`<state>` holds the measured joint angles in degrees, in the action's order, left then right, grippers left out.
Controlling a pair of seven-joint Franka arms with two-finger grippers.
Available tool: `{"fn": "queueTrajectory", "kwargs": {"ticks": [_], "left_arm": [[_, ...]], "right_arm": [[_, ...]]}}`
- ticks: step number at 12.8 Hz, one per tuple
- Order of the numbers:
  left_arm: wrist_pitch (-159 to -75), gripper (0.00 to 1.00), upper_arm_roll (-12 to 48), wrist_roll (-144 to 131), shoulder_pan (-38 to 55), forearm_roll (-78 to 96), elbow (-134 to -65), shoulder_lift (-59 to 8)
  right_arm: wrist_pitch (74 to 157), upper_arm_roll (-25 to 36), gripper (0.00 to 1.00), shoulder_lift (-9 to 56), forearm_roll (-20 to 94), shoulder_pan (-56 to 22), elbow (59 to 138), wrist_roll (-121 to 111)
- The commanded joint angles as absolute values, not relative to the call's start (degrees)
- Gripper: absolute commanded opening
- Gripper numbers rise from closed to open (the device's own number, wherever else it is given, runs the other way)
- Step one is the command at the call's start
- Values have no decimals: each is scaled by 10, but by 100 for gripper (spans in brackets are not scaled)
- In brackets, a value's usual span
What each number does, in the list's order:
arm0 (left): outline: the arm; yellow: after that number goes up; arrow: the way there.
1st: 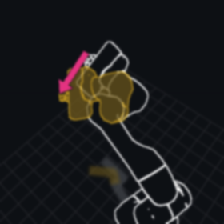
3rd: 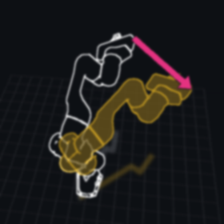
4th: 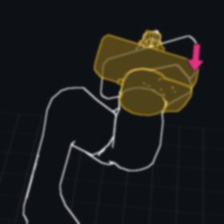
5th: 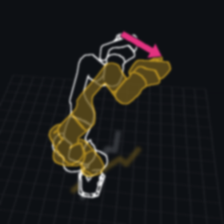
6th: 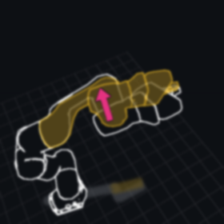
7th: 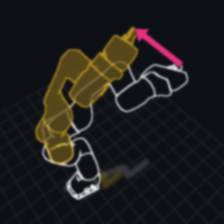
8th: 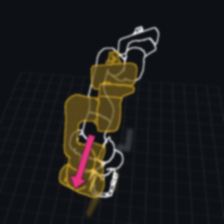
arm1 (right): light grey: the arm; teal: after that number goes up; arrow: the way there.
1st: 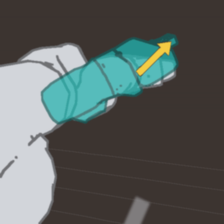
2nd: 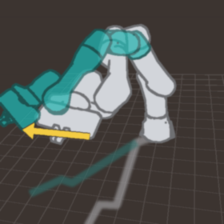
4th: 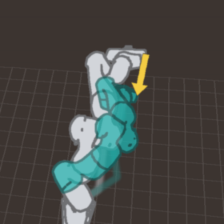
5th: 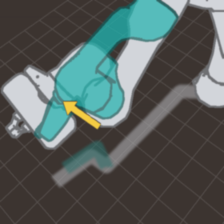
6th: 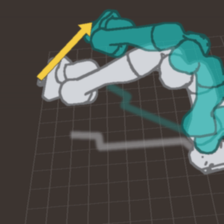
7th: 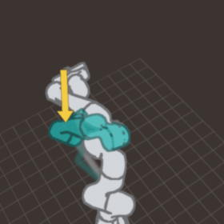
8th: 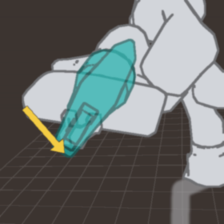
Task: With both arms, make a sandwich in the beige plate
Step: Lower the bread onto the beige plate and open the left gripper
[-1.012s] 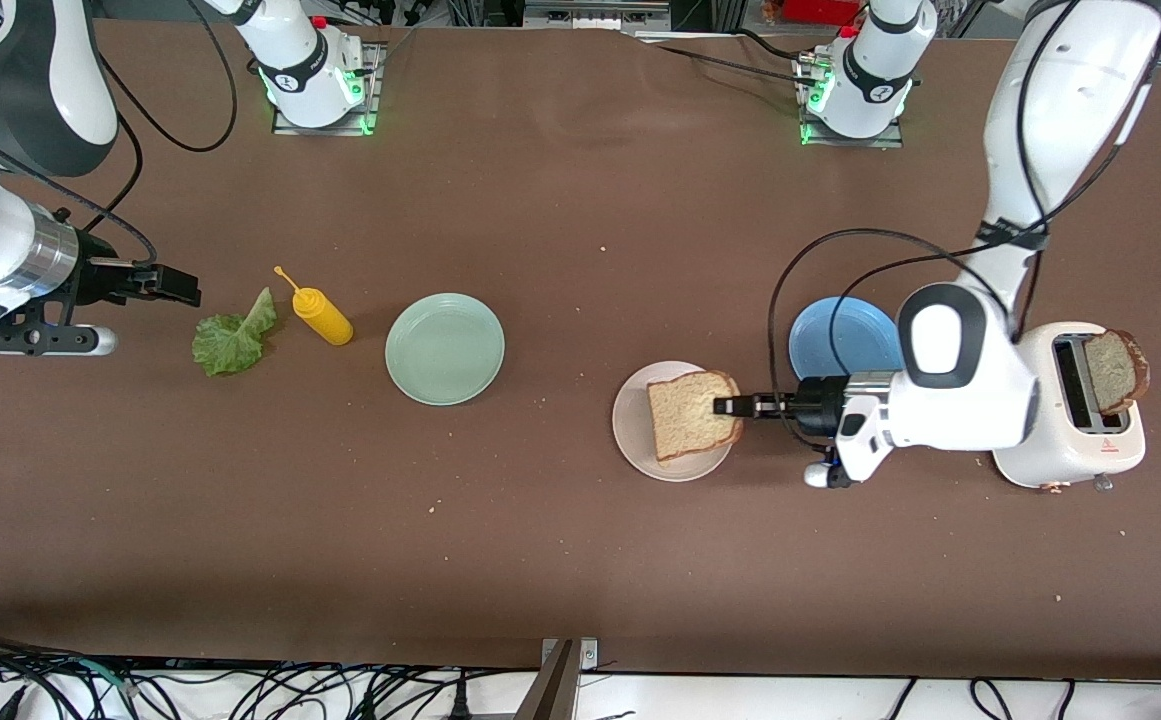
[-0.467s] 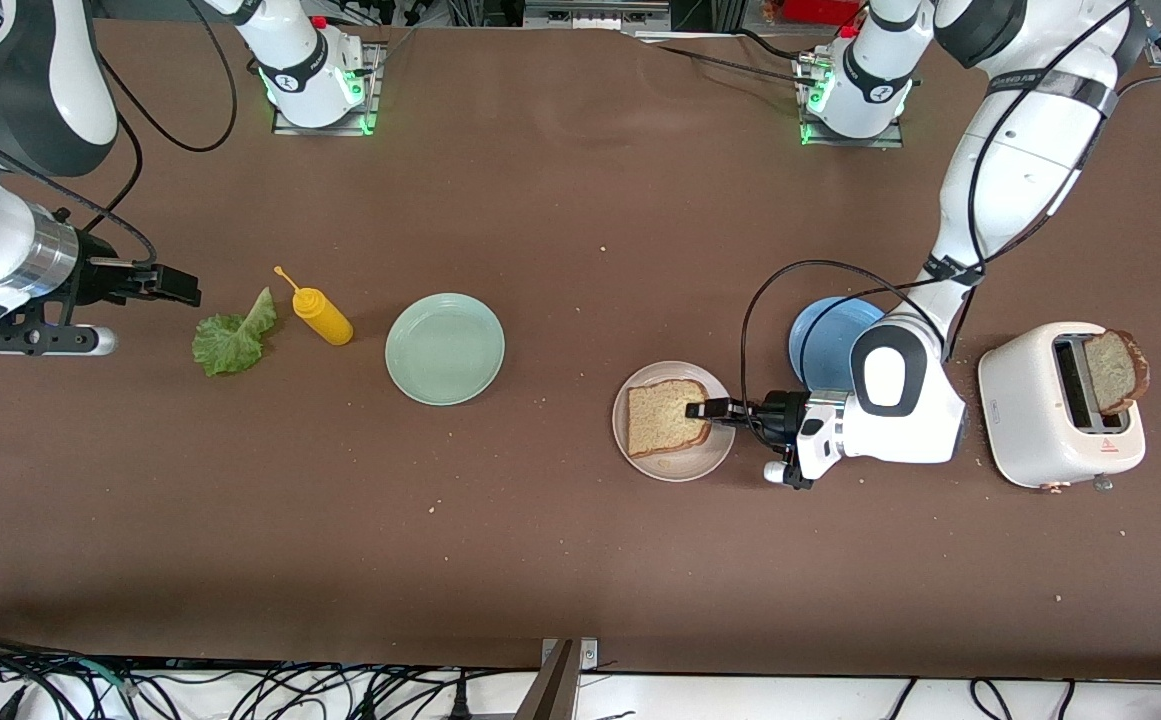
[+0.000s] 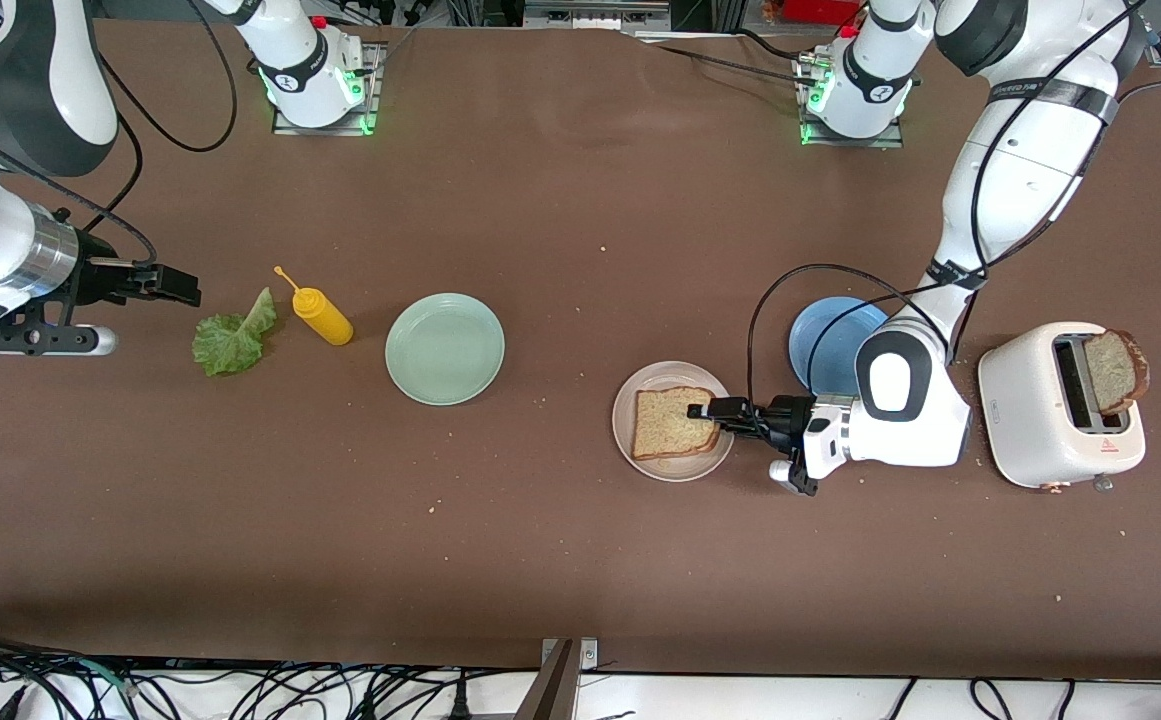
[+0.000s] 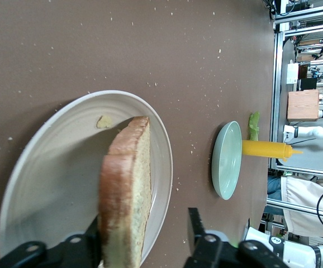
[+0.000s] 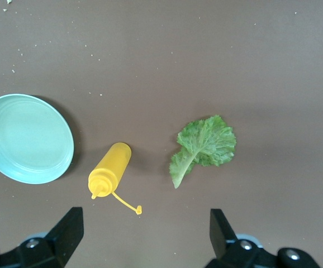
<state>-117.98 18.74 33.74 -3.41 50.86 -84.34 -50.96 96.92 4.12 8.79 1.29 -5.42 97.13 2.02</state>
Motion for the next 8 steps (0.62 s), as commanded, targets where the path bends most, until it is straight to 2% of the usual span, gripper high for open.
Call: {"fn": "queueTrajectory", "kwargs": {"ticks": [1, 8], "left_arm": [[-1168, 100, 186, 349, -42, 472, -839, -498], [-1092, 100, 185, 281, -49, 288, -840, -418]], "right_arm": [[965, 40, 100, 84, 11, -52, 974, 13], [965, 40, 100, 84, 11, -52, 974, 13]]}}
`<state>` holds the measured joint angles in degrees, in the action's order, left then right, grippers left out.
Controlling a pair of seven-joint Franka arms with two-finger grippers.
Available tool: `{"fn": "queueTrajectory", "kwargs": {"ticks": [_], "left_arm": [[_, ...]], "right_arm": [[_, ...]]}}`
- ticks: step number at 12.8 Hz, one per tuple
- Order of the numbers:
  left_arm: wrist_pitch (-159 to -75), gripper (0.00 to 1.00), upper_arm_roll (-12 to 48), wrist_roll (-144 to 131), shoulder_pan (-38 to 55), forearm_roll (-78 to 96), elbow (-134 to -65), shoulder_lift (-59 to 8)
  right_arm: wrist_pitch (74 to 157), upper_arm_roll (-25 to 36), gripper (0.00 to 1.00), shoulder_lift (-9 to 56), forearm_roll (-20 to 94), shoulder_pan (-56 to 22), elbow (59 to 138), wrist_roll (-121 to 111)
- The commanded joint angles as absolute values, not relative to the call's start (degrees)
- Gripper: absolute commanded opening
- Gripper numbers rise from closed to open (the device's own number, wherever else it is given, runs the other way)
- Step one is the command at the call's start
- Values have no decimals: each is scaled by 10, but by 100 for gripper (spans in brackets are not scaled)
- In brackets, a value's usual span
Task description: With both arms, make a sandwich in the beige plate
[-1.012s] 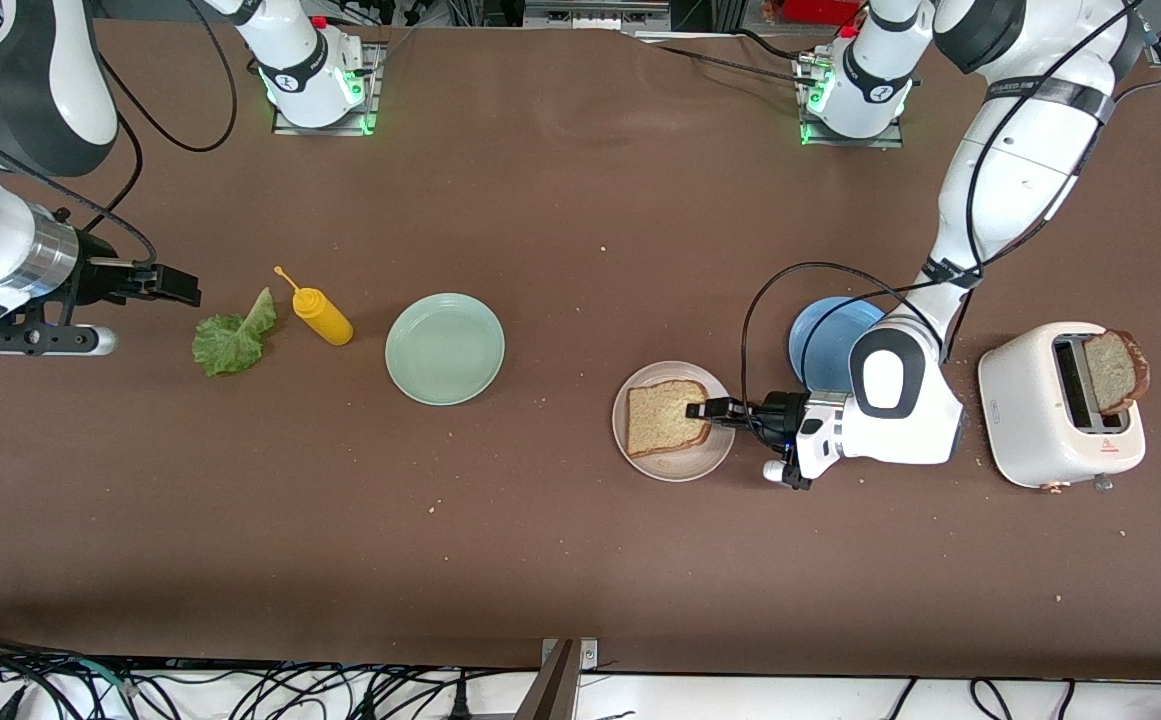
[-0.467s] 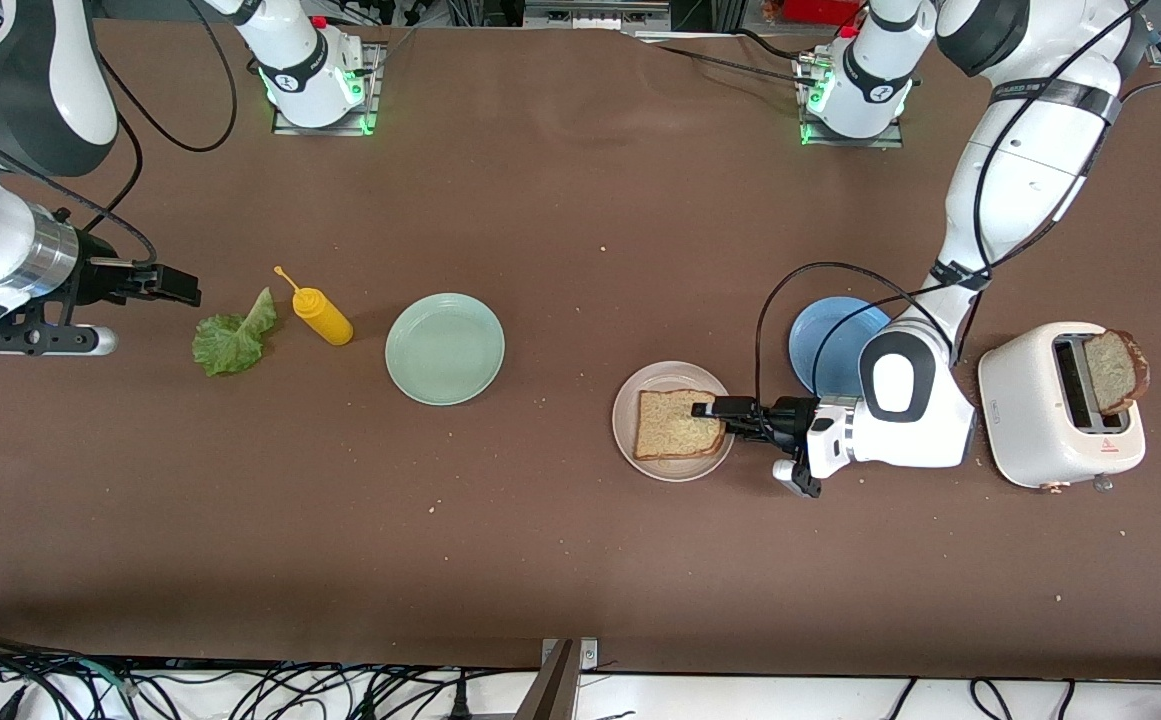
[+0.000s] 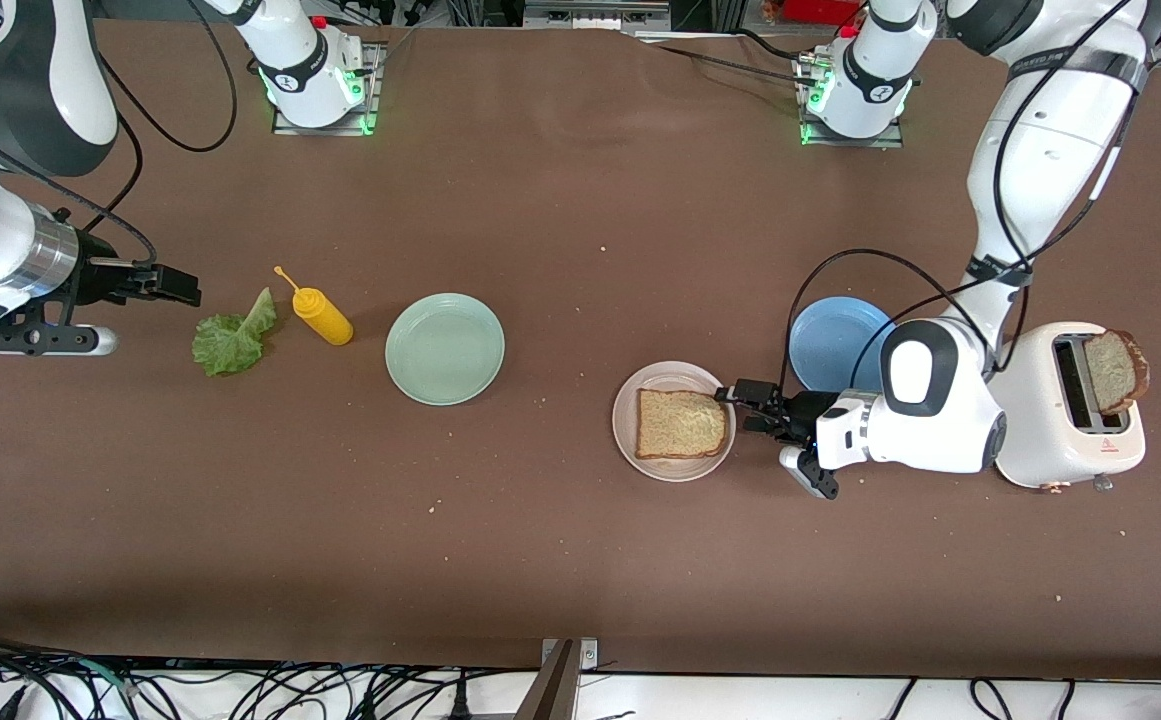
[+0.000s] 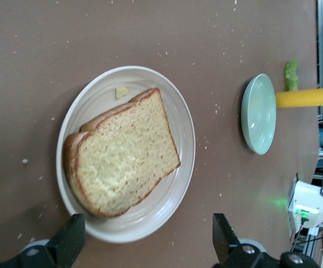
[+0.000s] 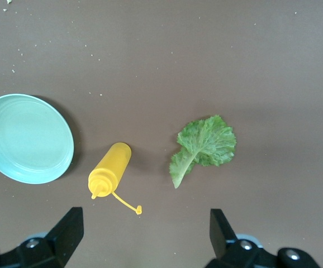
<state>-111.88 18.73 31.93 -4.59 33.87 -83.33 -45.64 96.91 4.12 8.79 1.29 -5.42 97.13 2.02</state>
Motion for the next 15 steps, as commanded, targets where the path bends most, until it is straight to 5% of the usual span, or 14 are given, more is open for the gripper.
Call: {"fn": "queueTrajectory", "kwargs": {"ticks": [1, 10, 15], "left_arm": [[-1079, 100, 185, 253, -48, 259, -841, -398], [-921, 100, 200, 6, -37, 36, -831, -210], [-914, 100, 157, -4, -16, -36, -872, -79]], "right_arm": [[964, 40, 100, 84, 11, -52, 974, 13], [964, 40, 100, 84, 11, -52, 974, 13], [964, 40, 100, 84, 11, -52, 974, 13]]}}
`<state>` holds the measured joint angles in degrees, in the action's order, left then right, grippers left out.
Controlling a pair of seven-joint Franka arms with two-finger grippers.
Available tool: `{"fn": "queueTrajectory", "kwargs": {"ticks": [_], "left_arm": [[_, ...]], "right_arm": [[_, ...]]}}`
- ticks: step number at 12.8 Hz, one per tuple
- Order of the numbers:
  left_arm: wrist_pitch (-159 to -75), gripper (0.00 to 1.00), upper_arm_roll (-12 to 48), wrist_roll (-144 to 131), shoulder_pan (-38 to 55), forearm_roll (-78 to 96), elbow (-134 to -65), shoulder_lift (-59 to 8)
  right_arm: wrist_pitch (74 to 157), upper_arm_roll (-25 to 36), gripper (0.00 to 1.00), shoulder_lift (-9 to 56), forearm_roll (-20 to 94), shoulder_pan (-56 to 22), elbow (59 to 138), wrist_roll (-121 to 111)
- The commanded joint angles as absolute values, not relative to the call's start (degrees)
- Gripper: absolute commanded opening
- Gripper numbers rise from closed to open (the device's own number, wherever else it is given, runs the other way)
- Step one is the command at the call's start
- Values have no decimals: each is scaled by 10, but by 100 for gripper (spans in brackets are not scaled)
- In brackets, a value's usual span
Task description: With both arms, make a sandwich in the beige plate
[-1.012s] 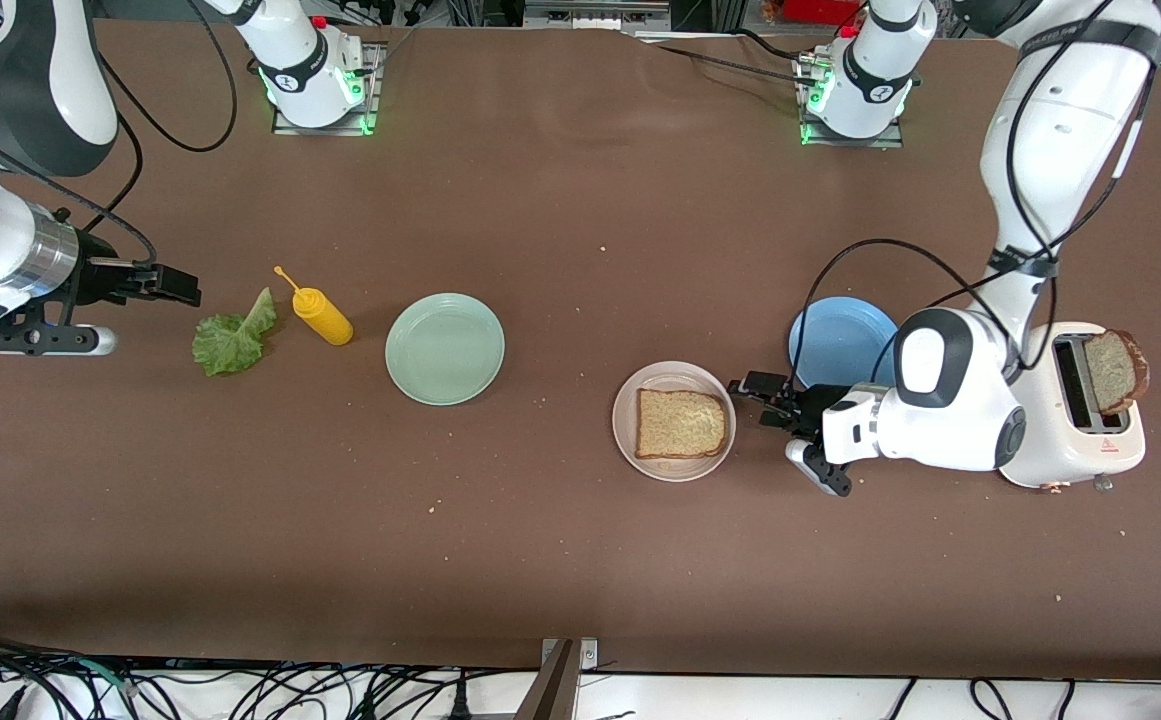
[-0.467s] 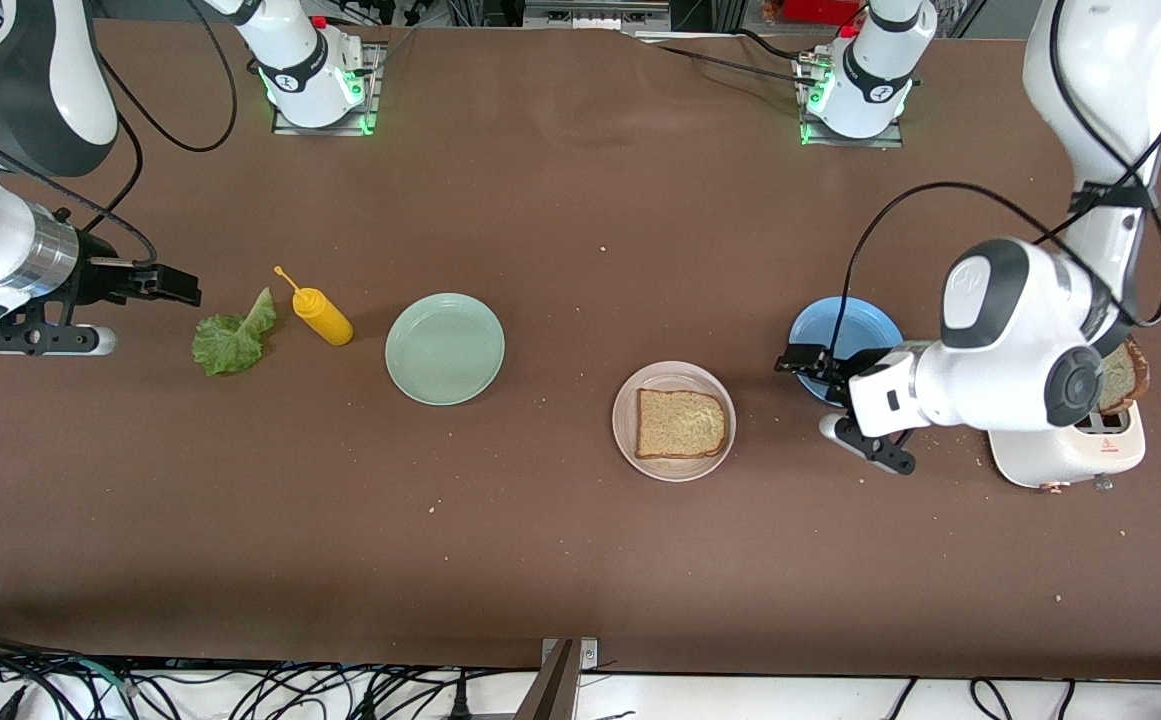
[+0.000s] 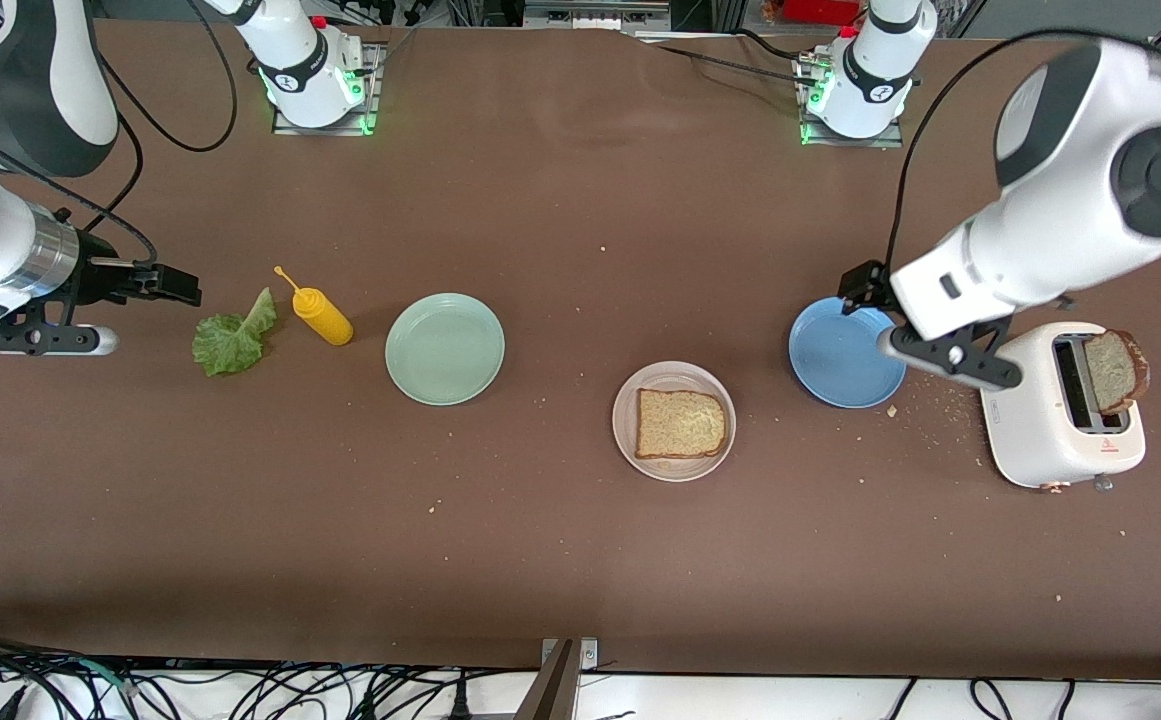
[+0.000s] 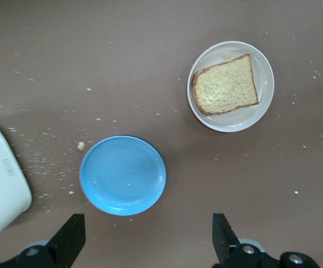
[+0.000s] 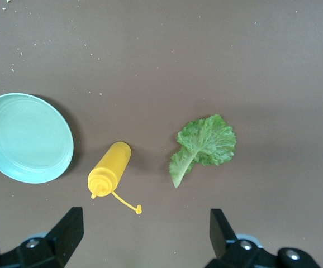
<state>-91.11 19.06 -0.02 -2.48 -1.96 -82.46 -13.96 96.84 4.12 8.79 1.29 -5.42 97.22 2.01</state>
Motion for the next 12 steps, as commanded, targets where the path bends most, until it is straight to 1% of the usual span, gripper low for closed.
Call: {"fn": "queueTrajectory", "kwargs": {"ticks": [1, 2, 3, 4, 6, 8, 10, 12], "left_arm": [[-913, 100, 133, -1, -4, -36, -887, -59], [-917, 100, 87, 2, 20, -31, -909, -32], [-925, 100, 70, 3, 26, -12, -937, -8], [-946, 100, 69, 4, 24, 11, -969, 11], [-1016, 100, 69, 1, 22, 11, -1039, 48], [-998, 100, 69, 0, 18, 8, -1032, 47], [-954, 100, 68, 0, 18, 4, -1000, 35], [-950, 100, 67, -1, 18, -12, -993, 33]], "right_arm": [[964, 40, 100, 84, 11, -52, 974, 13], [964, 40, 100, 84, 11, -52, 974, 13], [964, 40, 100, 84, 11, -52, 974, 13], [964, 40, 100, 84, 11, -52, 974, 13], [964, 40, 100, 84, 11, -52, 974, 13], [964, 40, 100, 84, 11, -52, 974, 13], [965, 40, 100, 84, 11, -52, 974, 13], [965, 40, 100, 84, 12, -54, 972, 19]]}}
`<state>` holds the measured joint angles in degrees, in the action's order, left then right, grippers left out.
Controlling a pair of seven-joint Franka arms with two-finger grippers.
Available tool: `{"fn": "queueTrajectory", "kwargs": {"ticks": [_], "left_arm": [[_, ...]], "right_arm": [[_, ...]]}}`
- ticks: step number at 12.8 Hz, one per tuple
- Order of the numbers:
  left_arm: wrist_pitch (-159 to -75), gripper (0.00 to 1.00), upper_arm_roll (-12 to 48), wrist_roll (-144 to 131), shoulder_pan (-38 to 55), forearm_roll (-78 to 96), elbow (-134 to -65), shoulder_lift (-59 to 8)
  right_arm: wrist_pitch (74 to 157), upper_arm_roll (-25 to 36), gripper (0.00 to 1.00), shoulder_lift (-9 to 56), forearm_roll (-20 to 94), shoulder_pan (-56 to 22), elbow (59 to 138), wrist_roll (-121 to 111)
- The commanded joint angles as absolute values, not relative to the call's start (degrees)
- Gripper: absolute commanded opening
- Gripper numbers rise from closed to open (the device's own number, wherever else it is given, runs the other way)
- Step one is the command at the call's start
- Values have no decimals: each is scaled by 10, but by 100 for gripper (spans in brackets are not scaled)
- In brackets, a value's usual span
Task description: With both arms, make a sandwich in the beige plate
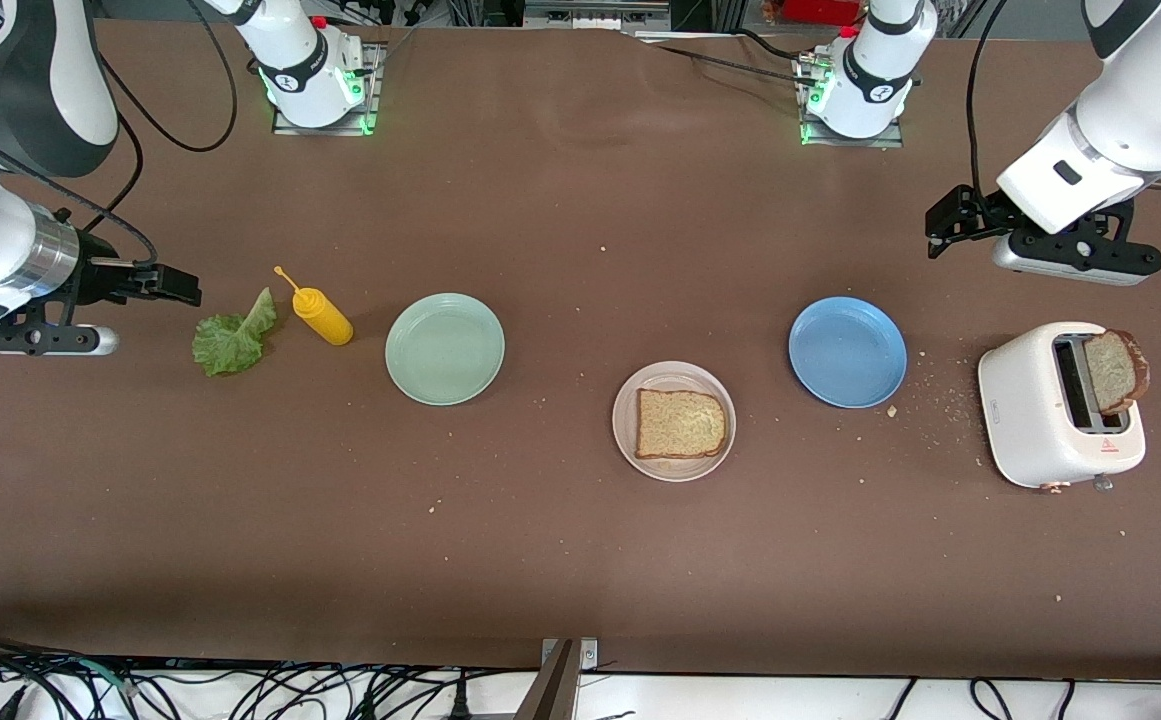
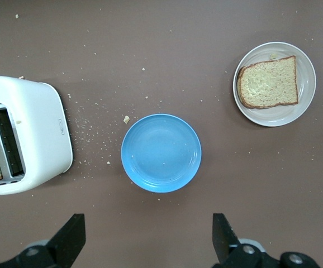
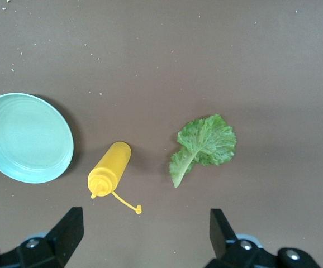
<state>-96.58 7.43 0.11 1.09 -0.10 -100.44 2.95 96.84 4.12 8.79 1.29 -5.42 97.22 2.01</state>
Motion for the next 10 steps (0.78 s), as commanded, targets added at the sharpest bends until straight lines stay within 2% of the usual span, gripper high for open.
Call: {"fn": "queueTrajectory", "kwargs": {"ticks": [1, 7, 10], "left_arm": [[-949, 100, 67, -3, 18, -12, -993, 33], [-947, 100, 67, -1, 13, -12, -966, 11], [-947, 100, 67, -1, 13, -12, -963, 10]], "right_arm": [[967, 40, 100, 85, 15, -59, 972, 21], [990, 42, 100, 144, 11, -44, 977, 2], [1015, 43, 100, 170, 60, -15, 979, -192]]}}
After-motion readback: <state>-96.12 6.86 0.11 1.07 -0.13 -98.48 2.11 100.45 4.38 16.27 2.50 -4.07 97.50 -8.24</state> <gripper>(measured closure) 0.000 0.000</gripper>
